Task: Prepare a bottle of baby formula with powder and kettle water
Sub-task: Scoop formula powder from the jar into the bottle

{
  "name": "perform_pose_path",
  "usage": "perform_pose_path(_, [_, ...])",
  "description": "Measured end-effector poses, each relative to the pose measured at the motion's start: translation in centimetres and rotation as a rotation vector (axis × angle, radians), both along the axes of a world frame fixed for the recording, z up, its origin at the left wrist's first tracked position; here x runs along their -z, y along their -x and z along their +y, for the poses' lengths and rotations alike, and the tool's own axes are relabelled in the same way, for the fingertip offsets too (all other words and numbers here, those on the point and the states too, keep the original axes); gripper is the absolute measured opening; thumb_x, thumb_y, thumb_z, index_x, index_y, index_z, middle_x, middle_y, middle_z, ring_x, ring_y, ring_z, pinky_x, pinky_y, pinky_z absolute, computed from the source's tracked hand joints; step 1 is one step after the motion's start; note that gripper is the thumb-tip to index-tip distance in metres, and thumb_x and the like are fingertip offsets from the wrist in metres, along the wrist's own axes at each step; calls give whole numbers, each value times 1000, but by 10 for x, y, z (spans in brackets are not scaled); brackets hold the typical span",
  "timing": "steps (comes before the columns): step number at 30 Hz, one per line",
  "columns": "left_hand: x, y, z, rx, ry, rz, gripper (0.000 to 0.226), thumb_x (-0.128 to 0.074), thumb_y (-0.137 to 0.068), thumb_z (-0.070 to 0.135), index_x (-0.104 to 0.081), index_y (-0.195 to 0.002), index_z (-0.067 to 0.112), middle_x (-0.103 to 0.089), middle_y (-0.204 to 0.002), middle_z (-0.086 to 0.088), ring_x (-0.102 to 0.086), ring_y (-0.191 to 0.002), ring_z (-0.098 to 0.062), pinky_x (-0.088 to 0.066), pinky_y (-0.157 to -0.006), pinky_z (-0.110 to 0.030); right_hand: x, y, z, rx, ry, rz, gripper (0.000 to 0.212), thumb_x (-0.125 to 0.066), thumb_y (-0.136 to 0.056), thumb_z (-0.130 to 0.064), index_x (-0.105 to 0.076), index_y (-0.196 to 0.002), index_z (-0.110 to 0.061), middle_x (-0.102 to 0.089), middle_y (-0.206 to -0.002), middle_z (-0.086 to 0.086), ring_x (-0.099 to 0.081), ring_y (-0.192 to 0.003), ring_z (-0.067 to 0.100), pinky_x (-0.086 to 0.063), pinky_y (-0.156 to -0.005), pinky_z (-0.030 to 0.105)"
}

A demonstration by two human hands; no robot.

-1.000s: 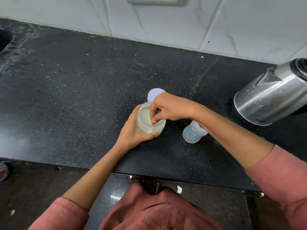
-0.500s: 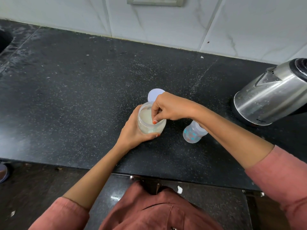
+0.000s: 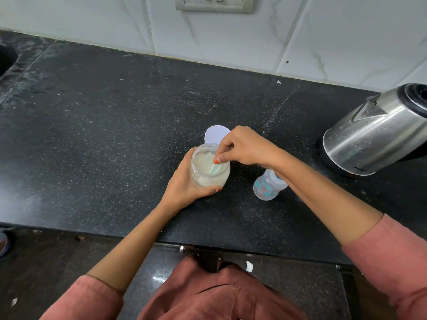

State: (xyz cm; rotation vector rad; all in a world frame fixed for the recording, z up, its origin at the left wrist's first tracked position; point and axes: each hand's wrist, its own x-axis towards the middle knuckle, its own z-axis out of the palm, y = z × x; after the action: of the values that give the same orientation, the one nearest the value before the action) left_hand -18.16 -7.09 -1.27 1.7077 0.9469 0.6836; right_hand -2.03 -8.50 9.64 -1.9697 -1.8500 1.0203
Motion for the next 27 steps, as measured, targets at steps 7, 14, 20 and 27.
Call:
perform_pose_path(7, [-2,-2,0,9,-28,-11,83,-79,-47,41,-34,-116,53,-47,-121,28,-43,-109,16,-31,-82,2,6,-21,-12,291,-15,164,5,-73,-76,-16,-72,-80,-13,-62,-66,-10,-52,-61,2,-39,-58,15])
perform_pose_path(14, [-3,-2,-1,28,-47,-40,81,-78,-48,38,-34,-114,54,-43,-121,28,-41,-109,18,-29,-83,3,11,-32,-19,445,-3,264,6,-73,-76,-17,-69,-73,-20,-62,-67,-4,-51,-65,8,-44,-59,20])
perform_pose_path(20, [-5,-3,-2,51,-66,-86,82,-79,-50,35,-36,-119,44,-46,-124,22,-43,-114,11,-30,-88,-1,11,-33,-20,475,9,307,5,-71,-77,-15,-69,-74,-18,-62,-68,-4,-53,-66,7,-47,-61,18])
perform_pose_path(27, [8,2,1,22,-58,5,117,-83,-44,49,-25,-141,16,-40,-141,3,-34,-131,-6,-25,-112,-34,8,-36,-19,469,35,319,13,-70,-79,-16,-71,-90,-9,-62,-69,-3,-50,-59,4,-43,-57,14])
